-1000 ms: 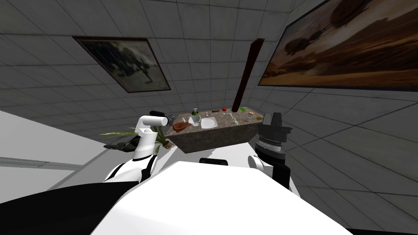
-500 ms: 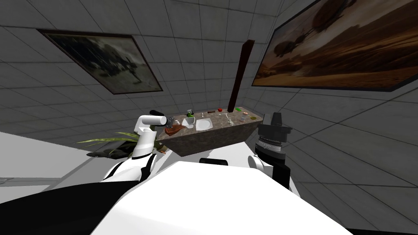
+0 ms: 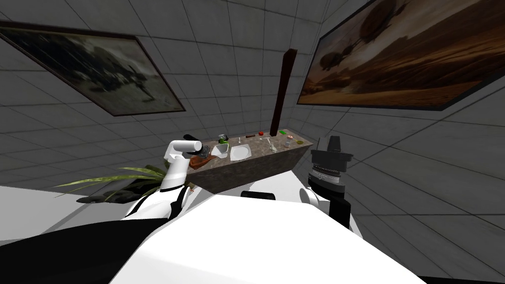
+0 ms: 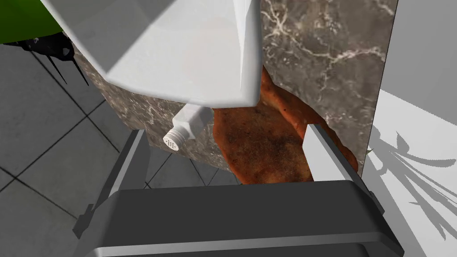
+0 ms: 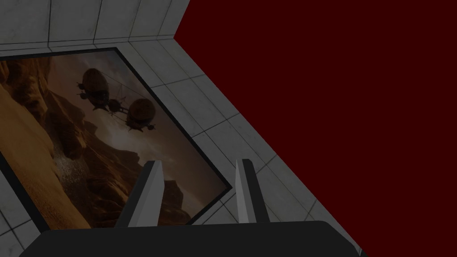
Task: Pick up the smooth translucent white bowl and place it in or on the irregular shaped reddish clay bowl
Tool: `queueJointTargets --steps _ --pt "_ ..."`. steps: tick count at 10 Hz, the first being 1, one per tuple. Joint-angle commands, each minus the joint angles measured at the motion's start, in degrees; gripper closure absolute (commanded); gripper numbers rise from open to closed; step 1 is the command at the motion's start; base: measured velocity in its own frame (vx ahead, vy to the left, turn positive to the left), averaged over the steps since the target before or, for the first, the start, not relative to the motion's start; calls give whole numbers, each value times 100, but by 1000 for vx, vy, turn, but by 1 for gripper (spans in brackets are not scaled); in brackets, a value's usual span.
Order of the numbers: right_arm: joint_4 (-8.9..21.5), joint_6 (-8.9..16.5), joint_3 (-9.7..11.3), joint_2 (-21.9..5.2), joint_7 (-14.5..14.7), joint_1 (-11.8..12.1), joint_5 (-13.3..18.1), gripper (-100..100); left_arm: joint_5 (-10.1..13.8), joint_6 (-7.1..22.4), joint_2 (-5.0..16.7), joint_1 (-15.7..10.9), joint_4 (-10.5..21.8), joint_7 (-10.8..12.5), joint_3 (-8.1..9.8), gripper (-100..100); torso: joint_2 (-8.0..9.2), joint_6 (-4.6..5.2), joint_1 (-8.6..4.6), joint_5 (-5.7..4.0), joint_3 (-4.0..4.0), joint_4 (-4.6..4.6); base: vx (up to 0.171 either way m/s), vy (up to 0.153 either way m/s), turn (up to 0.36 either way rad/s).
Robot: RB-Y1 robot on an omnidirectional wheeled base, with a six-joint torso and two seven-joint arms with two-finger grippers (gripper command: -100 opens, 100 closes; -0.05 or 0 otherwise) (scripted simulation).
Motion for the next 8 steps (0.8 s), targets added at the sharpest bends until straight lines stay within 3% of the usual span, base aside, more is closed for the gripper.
queueJointTargets --steps 1,3,4,5,8 --pt "0 0 0 0 0 0 0 0 84 214 9 31 108 11 19 -100 0 0 0 0 0 0 64 -96 -95" --pt "0 0 0 0 0 0 0 0 88 227 13 -2 170 11 0 -100 8 -1 7 1 5 2 41 -48 -39" --pt "0 0 -1 0 0 0 0 0 92 249 12 -1 179 11 -1 0 19 -3 22 4 11 4 5 -6 2" --pt "0 0 -1 -1 0 0 0 0 31 84 -2 -41 394 12 -31 -100 28 -4 31 7 16 7 -20 7 -86" --pt "0 0 -1 -1 0 -1 0 0 -71 -186 -24 -107 755 13 -80 -100 47 -4 46 10 27 11 -38 23 -78"
